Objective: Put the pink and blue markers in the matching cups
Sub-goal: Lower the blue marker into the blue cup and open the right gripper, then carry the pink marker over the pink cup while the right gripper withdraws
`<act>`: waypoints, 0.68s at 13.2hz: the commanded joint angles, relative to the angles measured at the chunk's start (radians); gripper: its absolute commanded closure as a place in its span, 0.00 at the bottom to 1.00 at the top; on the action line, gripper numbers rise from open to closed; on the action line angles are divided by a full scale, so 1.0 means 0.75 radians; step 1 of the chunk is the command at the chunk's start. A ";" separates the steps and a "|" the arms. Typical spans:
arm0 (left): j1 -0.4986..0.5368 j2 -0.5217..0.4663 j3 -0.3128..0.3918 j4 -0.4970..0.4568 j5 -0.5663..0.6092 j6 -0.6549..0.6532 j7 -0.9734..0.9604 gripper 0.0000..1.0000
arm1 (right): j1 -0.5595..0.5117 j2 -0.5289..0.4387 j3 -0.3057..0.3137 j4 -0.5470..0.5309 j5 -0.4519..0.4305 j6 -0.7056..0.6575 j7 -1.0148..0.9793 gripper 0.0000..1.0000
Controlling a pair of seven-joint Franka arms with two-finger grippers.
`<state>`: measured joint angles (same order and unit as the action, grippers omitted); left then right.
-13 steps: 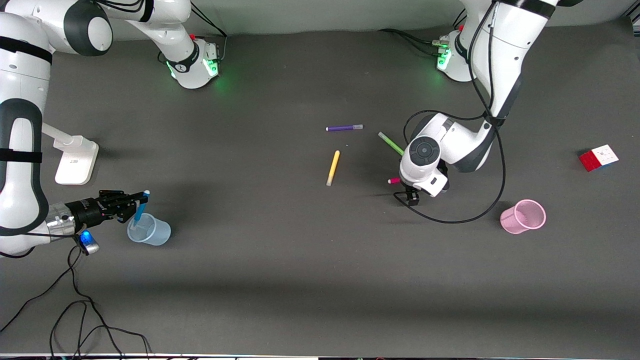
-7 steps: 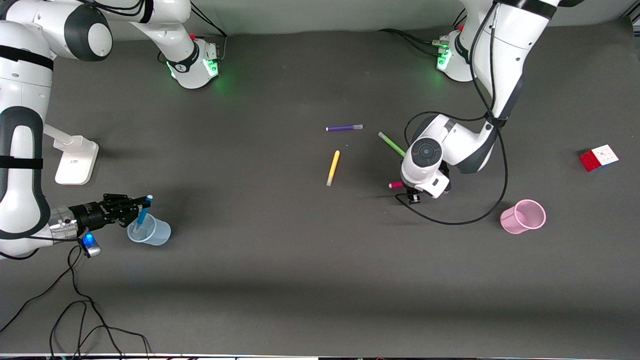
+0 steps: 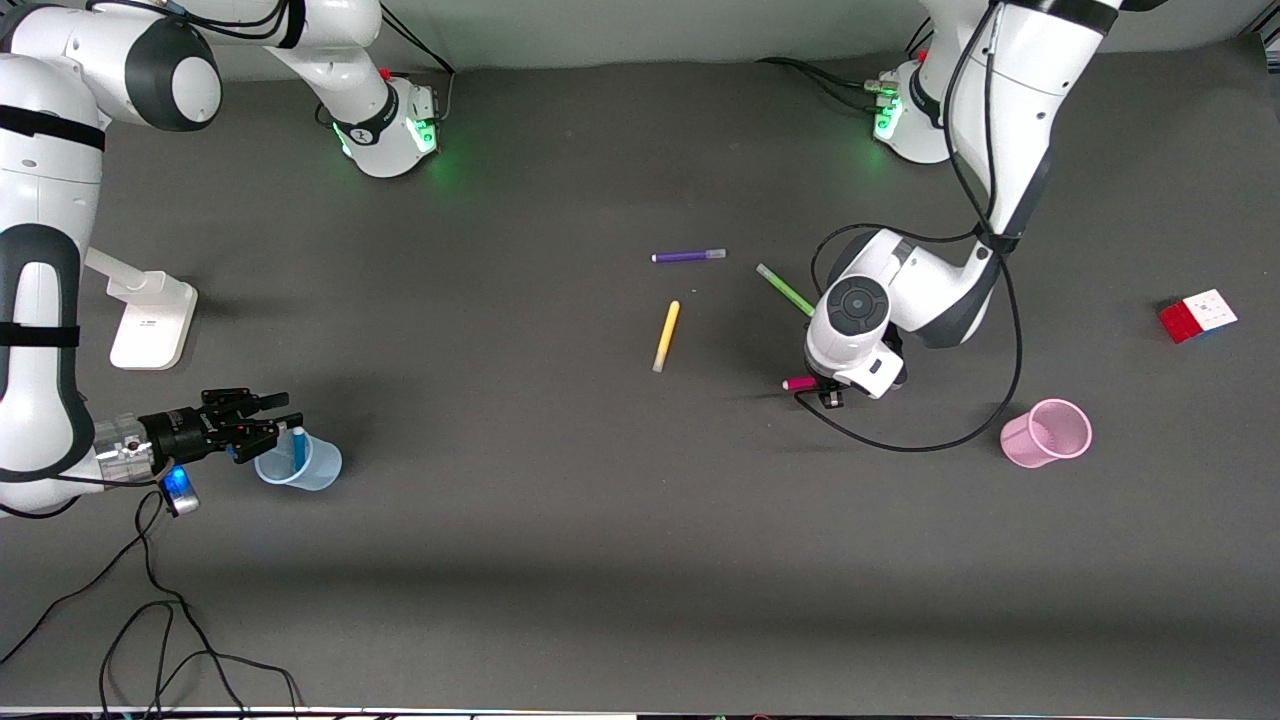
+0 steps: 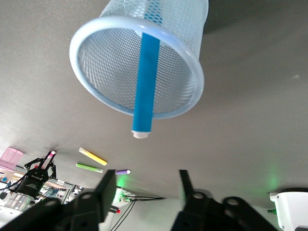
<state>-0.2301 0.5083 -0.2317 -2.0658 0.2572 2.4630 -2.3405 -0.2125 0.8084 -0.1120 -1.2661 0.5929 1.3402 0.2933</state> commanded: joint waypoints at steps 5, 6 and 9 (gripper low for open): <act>0.143 -0.215 -0.006 0.093 -0.018 -0.217 0.256 1.00 | 0.019 -0.102 0.008 0.066 -0.139 0.029 -0.013 0.01; 0.157 -0.240 -0.006 0.132 -0.070 -0.285 0.381 1.00 | 0.028 -0.157 0.008 0.048 -0.162 0.054 -0.023 0.01; 0.263 -0.324 0.000 0.250 -0.246 -0.526 0.865 1.00 | 0.062 -0.284 0.010 0.017 -0.279 0.093 -0.033 0.01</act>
<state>-0.0868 0.3108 -0.2269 -1.9224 0.1361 2.1785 -1.8923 -0.1904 0.6792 -0.1071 -1.2083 0.4493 1.3790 0.2933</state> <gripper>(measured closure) 0.824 0.004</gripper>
